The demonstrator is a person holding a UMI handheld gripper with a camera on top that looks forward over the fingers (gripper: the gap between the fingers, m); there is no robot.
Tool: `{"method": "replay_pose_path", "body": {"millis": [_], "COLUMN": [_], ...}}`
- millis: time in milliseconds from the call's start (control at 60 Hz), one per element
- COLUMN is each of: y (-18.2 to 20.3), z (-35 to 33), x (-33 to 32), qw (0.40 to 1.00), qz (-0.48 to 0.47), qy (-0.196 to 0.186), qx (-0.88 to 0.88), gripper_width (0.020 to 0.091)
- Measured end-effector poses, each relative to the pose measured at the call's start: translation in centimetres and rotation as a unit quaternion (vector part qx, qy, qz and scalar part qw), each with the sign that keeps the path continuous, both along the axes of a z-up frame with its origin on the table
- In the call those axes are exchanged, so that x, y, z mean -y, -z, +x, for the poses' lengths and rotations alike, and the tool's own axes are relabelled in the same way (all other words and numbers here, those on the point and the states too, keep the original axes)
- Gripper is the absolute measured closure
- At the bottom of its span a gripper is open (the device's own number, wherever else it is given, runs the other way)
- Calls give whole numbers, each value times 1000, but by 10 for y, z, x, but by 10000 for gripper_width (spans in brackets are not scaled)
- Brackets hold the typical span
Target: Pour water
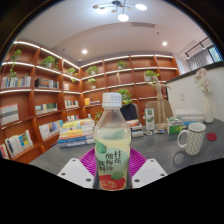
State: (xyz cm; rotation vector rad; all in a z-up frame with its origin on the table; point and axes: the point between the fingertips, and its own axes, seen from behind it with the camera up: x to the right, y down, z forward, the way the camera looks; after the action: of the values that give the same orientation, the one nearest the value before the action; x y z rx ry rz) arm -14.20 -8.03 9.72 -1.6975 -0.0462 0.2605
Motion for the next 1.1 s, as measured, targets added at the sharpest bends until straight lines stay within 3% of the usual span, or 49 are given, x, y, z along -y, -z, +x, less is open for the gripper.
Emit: {"method": "replay_pose_path", "body": {"millis": [167,317,567,883,1100], "y": [-15,-39,-85,-89,-85], "z": [47,89,141,167,172], "x": [-17,-32,-48,-61,-69], "qw": [989,937,774,595,597], "qz": [-32,-36,-22,-30,-37], "qy": [48,70,65,74,77], "qx": [-139,-340,-629,-800,-798], "gripper_width": [729,731,711,711,711]}}
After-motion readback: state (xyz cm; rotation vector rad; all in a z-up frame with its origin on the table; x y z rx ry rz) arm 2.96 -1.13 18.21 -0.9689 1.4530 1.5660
